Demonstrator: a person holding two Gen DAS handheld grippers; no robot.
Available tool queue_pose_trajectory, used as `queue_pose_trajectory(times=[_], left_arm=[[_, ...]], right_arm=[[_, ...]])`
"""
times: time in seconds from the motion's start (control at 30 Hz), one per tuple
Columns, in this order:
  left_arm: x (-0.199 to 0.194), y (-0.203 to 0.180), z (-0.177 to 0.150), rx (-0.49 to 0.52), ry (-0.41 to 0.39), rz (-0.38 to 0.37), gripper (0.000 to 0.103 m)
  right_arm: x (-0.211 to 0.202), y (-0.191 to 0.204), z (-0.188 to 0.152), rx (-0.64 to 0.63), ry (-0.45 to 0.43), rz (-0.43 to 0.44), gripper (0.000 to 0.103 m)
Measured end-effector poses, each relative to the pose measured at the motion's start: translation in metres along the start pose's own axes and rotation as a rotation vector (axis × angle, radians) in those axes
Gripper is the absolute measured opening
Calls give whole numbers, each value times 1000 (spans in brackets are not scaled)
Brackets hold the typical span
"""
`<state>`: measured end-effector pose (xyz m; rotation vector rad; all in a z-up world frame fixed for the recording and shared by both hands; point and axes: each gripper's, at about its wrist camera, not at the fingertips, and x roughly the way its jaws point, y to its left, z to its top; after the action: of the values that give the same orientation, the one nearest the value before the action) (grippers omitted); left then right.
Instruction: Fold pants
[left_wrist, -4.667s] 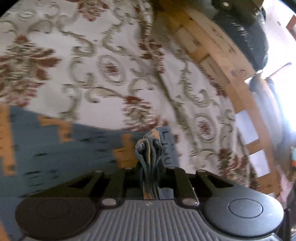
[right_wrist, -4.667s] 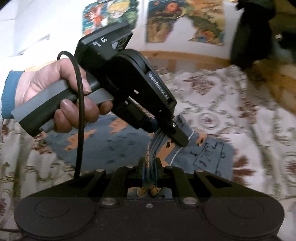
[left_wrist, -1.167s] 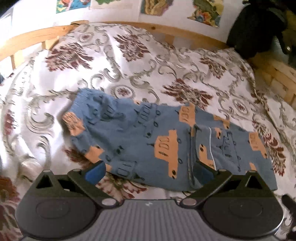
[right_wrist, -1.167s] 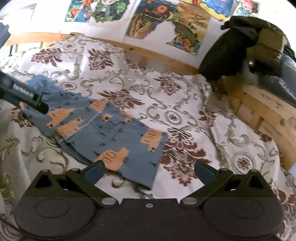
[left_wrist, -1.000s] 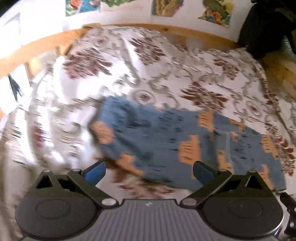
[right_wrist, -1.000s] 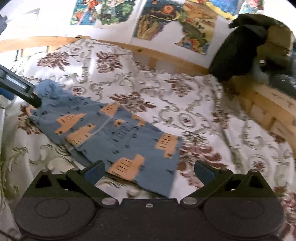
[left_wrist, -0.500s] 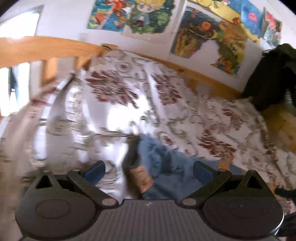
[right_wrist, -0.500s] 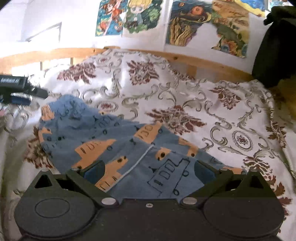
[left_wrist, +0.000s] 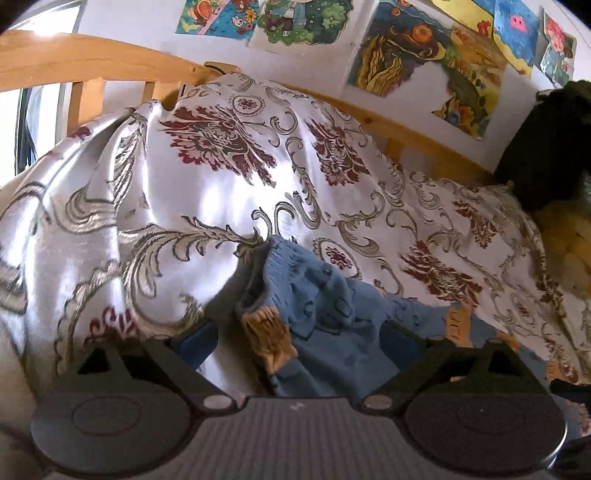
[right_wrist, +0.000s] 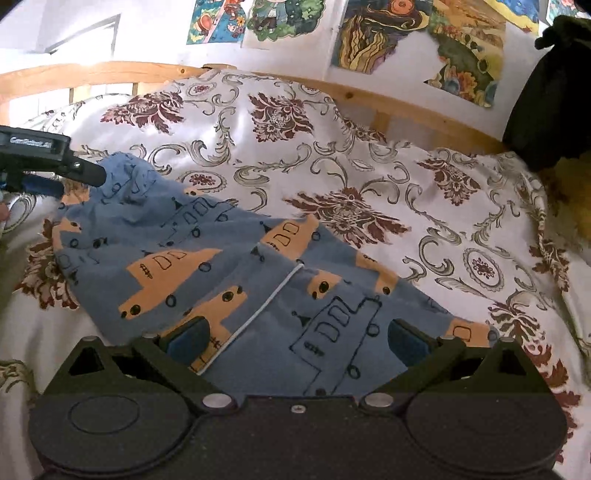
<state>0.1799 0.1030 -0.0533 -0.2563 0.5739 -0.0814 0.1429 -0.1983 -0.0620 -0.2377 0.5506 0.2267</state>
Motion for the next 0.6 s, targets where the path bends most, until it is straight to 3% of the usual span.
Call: queue_pose_trajectory(times=[0.13, 0.23, 0.37, 0.43, 0.5, 0.6], left_arm=[[14, -2, 7, 25, 4, -5, 101], [16, 3, 11, -19, 0, -23, 99], [13, 12, 15, -76, 1, -8, 79], [12, 17, 15, -94, 2, 10, 59], [13, 20, 15, -101, 12, 24, 47], [16, 21, 14, -96, 30, 25, 42]], right_arm=[[3, 0, -3, 18, 3, -2, 102], [3, 0, -4, 16, 1, -2, 102], [3, 0, -4, 22, 4, 1, 102], [1, 0, -4, 22, 3, -1, 102], [-2, 2, -3, 11, -13, -19, 102], [-3, 5, -4, -16, -19, -23, 102]])
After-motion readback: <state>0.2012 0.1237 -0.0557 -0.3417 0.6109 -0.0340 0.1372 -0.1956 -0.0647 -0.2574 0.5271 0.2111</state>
